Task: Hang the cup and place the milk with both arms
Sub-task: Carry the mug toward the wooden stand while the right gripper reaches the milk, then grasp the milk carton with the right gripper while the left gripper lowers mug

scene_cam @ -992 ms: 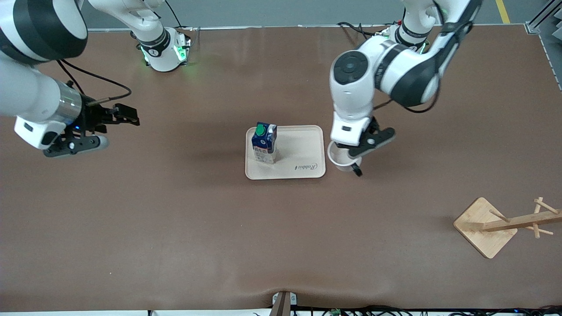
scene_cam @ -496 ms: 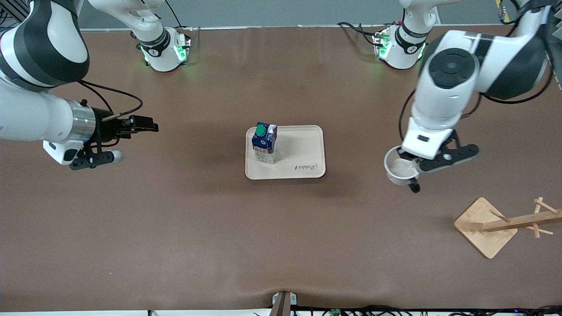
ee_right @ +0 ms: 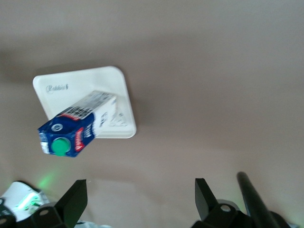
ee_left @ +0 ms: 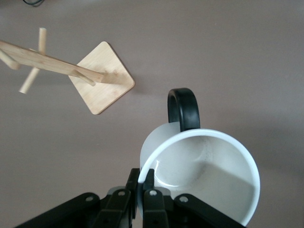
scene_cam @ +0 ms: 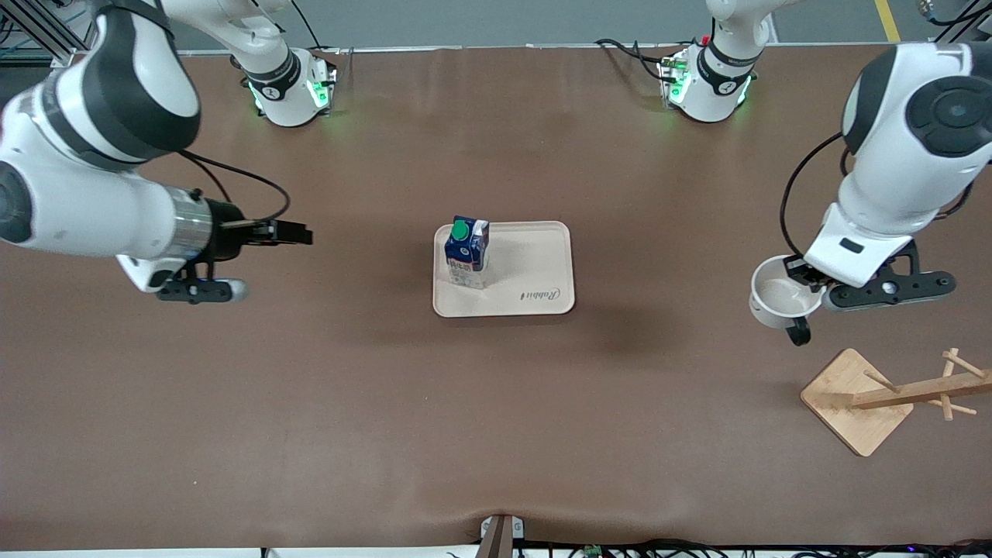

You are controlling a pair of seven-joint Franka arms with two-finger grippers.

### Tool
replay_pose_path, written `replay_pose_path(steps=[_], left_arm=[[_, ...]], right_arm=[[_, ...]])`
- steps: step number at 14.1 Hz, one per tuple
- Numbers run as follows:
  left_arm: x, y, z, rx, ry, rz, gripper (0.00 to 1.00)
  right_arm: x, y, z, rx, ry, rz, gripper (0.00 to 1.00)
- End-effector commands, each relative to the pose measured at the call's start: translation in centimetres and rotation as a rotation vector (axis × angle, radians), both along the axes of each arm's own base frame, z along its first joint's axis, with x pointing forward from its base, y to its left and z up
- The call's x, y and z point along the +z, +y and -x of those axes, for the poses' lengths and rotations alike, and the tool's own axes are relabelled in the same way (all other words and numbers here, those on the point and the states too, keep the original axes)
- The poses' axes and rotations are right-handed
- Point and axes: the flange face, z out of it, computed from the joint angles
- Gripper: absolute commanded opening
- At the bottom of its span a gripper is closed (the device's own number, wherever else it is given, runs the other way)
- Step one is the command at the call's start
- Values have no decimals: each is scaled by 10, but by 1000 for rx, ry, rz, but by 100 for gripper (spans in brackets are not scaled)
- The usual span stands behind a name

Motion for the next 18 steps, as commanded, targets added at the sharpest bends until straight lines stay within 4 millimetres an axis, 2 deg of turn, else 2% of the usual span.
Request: replay_pose_path(steps=[1,2,3,4,7,9,12,14,17,18], left_arm=[[27,35,-2,-44,27,64,0],[29,53,-2,-22,41,128,0],[29,74,-3,-30,51,135,0],[32,82,-3,-92,57,128,0],[45,146,-3,-237,68,107,0],[47,184,-1,-305,78,102,0],[41,215,-4,-426,97,109,0],[36,229,-14,-462,87,139,0],[23,226,-20,-465,76,213,0],[19,229,-25,-468,71,225,0]], right_arm=[[-43,71,-1,-21,47,-47,100],[-51,92,-3,-46,36,-101,100],[-55,127,4,-37,13,-143,100],[-64,152,9,-38,-8,-146,100],[-93,210,25,-180,6,-81,100],[-96,218,29,-196,-4,-43,100],[-98,208,40,-112,14,114,100],[-94,206,42,-131,28,159,100],[-98,229,57,-155,37,181,100],[-100,228,58,-155,40,189,100]])
